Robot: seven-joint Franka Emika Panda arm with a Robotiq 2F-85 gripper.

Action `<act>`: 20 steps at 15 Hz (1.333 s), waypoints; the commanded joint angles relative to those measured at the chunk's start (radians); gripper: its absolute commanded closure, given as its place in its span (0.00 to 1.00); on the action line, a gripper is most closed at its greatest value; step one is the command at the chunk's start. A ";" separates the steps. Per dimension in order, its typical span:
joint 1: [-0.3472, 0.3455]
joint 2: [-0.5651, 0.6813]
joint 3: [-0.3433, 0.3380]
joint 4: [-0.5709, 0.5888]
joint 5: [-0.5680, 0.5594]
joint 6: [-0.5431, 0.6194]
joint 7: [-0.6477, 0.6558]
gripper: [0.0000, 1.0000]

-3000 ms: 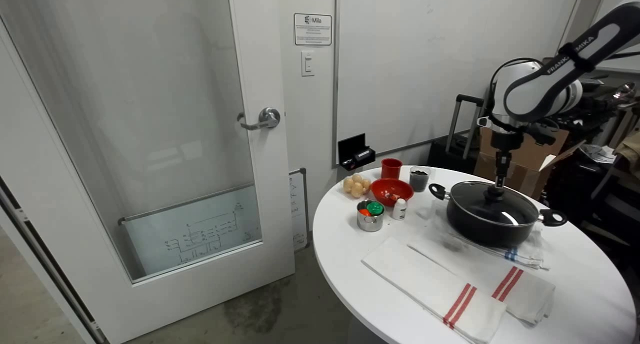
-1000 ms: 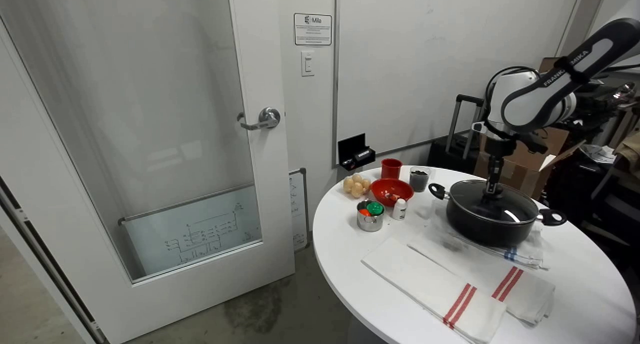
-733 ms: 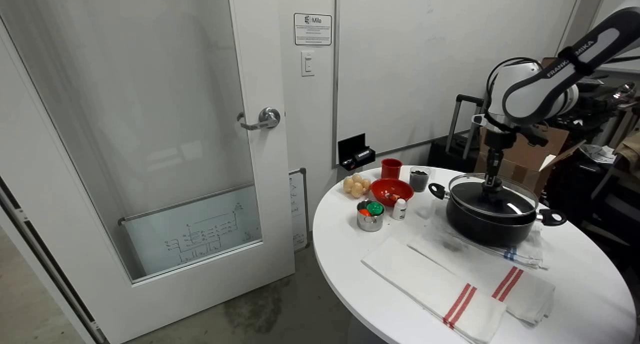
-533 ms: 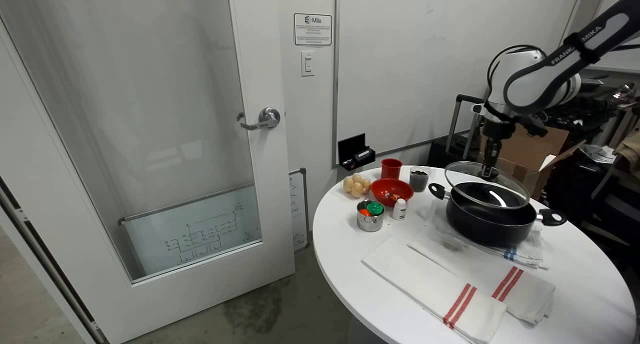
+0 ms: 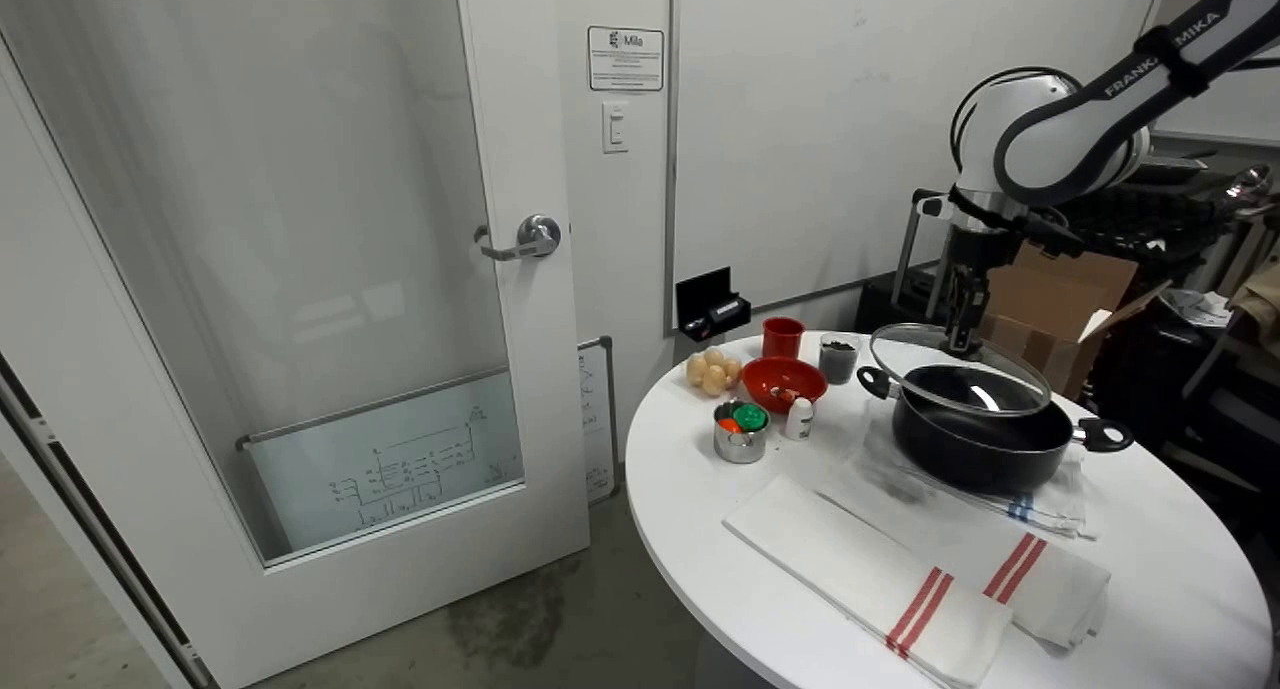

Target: Remove the lid from the pot and place it on the table

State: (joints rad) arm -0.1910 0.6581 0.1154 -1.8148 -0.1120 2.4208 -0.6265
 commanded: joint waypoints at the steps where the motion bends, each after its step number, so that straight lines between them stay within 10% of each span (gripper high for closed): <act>1: 0.048 -0.001 0.024 0.053 -0.002 -0.102 -0.045 0.77; 20: 0.256 0.367 0.067 0.483 -0.005 -0.249 -0.093 0.77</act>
State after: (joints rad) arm 0.0643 0.9523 0.1724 -1.4332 -0.1126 2.1954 -0.6976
